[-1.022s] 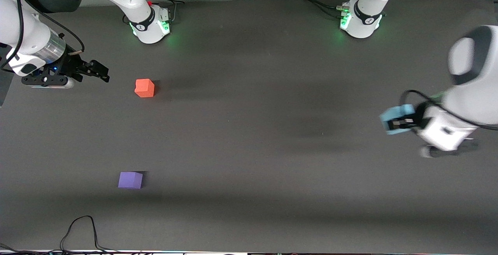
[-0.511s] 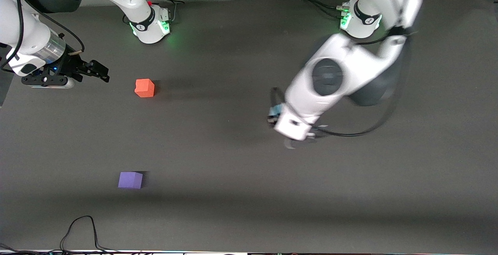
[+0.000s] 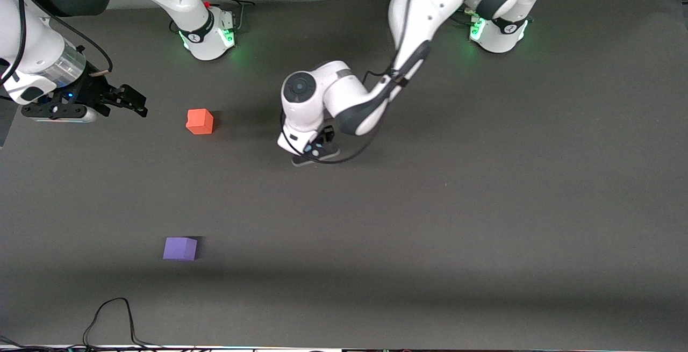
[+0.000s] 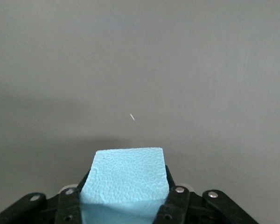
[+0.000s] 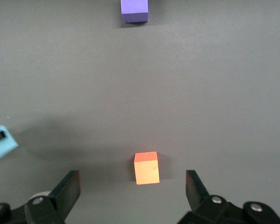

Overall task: Place blue block between orange and purple blocks
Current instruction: 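Lower the blue cube onto the table middle and open the left gripper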

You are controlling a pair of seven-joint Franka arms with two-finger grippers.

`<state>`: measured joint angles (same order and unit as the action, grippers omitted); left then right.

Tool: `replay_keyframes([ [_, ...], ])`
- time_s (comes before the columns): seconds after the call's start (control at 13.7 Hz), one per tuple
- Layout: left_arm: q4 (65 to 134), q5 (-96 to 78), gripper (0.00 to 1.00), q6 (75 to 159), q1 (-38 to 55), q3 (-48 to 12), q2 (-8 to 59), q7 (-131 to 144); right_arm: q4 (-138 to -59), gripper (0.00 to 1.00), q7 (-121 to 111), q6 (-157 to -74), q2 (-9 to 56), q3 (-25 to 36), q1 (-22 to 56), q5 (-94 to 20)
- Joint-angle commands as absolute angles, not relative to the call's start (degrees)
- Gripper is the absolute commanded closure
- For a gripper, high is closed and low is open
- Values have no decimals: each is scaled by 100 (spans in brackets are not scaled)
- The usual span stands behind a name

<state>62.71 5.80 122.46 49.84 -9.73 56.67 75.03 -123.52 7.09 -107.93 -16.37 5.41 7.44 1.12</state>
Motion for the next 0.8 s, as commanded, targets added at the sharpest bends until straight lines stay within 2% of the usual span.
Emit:
replay_keyframes([
  [0.0, 5880, 685, 83, 12409, 5220, -791, 6090, 7559, -12051, 0, 773, -10828, -1346, 563, 765, 88],
  [0.29, 5889, 826, 75, 12515, 5300, -800, 6249, 7559, -11936, 0, 1090, -10872, -1170, 536, 773, 88],
  [0.37, 5889, 826, 49, 12516, 5300, -800, 6249, 7559, -11866, 0, 1090, -10872, -1099, 536, 782, 88],
  [0.44, 5889, 826, 0, 12437, 5282, -800, 6214, 7550, -11822, 0, 1090, -10872, -1038, 527, 800, 88],
  [0.73, 5880, 835, 0, 11762, 4880, -809, 5601, 7288, -11576, 0, 1099, -10863, -800, 475, 966, 79],
])
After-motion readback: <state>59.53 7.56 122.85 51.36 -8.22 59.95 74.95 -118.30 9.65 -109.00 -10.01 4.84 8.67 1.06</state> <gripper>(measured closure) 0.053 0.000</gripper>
